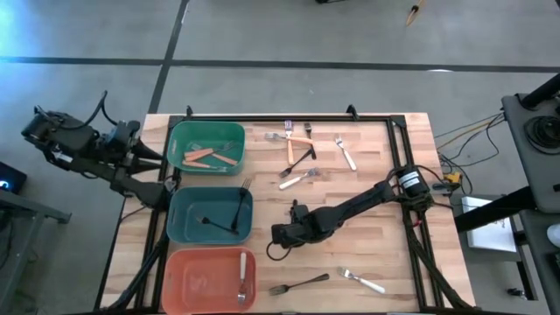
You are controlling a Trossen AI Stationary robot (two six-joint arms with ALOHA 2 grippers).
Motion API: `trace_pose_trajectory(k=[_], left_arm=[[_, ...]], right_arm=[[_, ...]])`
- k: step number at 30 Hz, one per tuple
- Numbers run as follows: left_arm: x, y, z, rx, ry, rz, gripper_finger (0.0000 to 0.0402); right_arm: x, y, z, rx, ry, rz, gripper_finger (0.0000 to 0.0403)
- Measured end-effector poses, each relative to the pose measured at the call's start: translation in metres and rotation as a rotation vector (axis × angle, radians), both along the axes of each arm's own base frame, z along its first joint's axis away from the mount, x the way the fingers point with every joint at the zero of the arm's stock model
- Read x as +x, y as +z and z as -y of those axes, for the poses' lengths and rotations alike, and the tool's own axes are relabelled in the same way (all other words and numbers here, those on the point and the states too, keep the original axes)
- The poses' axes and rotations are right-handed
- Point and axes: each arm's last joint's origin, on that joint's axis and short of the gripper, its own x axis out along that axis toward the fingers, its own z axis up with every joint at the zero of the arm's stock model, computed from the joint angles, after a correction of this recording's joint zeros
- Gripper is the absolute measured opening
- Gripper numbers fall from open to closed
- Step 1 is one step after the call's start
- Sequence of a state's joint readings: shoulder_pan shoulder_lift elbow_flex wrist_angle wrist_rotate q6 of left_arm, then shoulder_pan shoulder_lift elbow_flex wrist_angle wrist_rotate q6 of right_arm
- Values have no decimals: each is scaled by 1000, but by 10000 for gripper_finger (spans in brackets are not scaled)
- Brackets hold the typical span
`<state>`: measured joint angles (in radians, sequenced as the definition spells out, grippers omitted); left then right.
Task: Sort silverware by color (type)
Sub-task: Put the black fork into the blue bin
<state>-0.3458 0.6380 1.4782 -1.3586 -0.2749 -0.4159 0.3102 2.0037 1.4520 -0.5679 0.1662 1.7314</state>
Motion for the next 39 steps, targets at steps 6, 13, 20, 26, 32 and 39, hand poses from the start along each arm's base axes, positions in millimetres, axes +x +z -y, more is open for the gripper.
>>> trace_pose_trajectory(k=[6, 13, 20, 26, 32, 39], left_arm=[[2, -2, 1, 10, -4, -11, 98], [4, -4, 1, 14, -4, -21, 98], [5, -6, 2, 17, -4, -32, 98], [5, -6, 2, 18, -4, -32, 98], [4, -7, 2, 18, -4, -32, 98], [4, -7, 1, 21, -4, -42, 98]], right_arm=[[-1, 0, 0, 6, 7, -11, 121], [-5, 15, 1, 2, 59, -59, 121], [-6, 25, 1, -1, 59, -73, 121], [-8, 23, 2, -7, 54, -85, 121], [-10, 18, 2, -3, 32, -95, 121], [-10, 14, 2, 4, 24, -77, 121]])
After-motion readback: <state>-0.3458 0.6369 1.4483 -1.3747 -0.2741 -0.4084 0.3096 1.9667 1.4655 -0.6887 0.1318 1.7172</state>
